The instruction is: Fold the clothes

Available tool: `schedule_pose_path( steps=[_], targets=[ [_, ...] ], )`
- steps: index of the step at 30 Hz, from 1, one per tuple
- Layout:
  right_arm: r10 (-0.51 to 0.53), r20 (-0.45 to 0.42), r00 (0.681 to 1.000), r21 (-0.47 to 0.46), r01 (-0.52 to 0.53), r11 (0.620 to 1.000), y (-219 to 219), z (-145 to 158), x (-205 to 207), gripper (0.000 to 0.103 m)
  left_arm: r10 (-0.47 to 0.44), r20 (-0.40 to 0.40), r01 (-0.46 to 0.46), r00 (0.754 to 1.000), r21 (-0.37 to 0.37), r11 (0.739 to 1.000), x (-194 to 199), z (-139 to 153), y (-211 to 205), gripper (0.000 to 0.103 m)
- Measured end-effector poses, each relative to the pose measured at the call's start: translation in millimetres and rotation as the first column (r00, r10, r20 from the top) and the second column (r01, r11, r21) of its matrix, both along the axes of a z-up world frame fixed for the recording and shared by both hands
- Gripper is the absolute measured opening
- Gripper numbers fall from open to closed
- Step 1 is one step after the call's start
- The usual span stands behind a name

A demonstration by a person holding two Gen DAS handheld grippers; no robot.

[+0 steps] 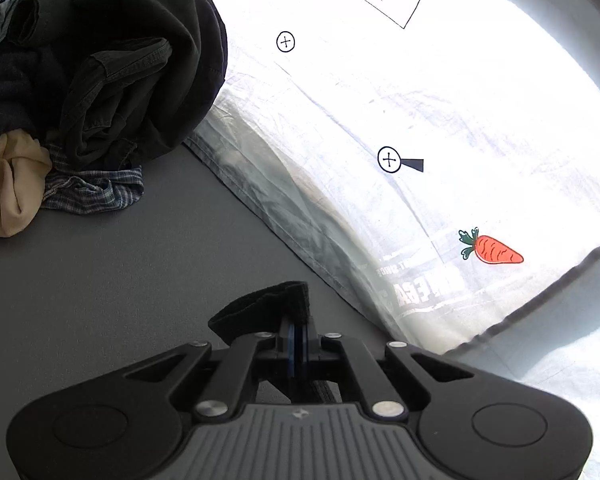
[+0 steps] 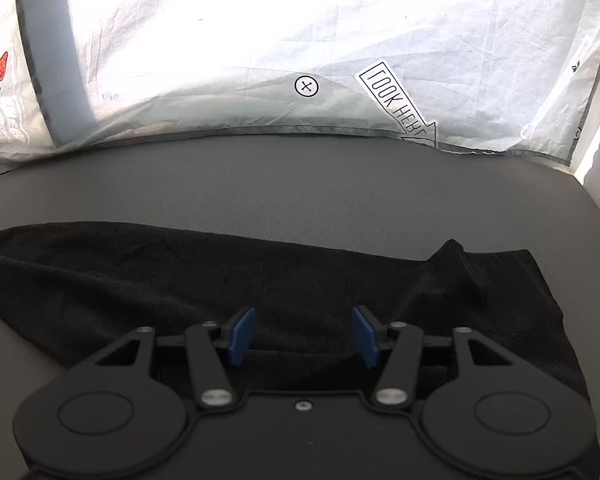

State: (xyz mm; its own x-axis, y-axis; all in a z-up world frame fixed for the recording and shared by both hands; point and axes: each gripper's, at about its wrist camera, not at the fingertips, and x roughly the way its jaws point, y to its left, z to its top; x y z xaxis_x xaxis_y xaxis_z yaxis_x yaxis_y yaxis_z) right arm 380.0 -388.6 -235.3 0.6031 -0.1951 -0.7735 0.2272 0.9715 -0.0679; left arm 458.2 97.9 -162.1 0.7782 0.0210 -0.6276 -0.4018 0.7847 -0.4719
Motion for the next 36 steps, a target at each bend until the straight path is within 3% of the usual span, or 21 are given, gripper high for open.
schedule_pose_path(
  steps=[2,4,7,11,17,24,27,31,34,36],
  targets=[
    [-0.009,0.001,1.0,-0.005,0.009,1.0,-1,1,-5,0.055,-0.021,0.059,0.021,0.998,0.009,1.0,-21,16,1,0.003],
    [-0.018,-0.006,1.0,0.0,0.018,1.0,-3,0,-9,0.055,-0.004,0.029,0.003,1.0,0.061,0.998,-38,13,5,0.004],
    [-0.028,-0.019,0.999,0.011,0.028,1.0,-6,-2,-15,0.055,0.073,-0.141,-0.053,0.987,0.142,0.988,-53,-27,17,0.012],
    [-0.03,-0.031,0.999,0.018,0.031,0.999,-4,-1,-22,0.055,0.139,-0.354,-0.044,0.925,0.264,0.964,-69,-79,29,0.012],
    [-0.063,-0.023,0.998,0.003,0.063,0.998,-14,11,-49,0.058,0.042,-0.355,0.048,0.934,0.241,0.969,-122,-64,25,0.024],
    [-0.099,-0.028,0.995,0.064,0.101,0.993,-22,18,-105,0.066,-0.089,-0.387,0.202,0.918,0.261,0.944,-202,-37,8,0.034],
    [-0.006,-0.035,0.999,0.067,0.009,0.998,-3,19,-133,0.067,-0.143,-0.412,0.277,0.9,0.286,0.917,-236,-33,2,0.037],
    [0.159,-0.062,0.985,0.088,-0.154,0.984,39,17,-157,0.067,-0.242,-0.473,0.425,0.847,0.329,0.844,-271,-39,-4,0.037],
    [0.29,-0.068,0.955,0.112,-0.281,0.953,77,15,-171,0.067,-0.313,-0.493,0.507,0.812,0.331,0.796,-286,-48,-7,0.037],
    [0.395,-0.072,0.916,0.095,-0.387,0.917,111,14,-179,0.067,-0.344,-0.502,0.545,0.794,0.334,0.769,-291,-56,-7,0.037]
  ],
)
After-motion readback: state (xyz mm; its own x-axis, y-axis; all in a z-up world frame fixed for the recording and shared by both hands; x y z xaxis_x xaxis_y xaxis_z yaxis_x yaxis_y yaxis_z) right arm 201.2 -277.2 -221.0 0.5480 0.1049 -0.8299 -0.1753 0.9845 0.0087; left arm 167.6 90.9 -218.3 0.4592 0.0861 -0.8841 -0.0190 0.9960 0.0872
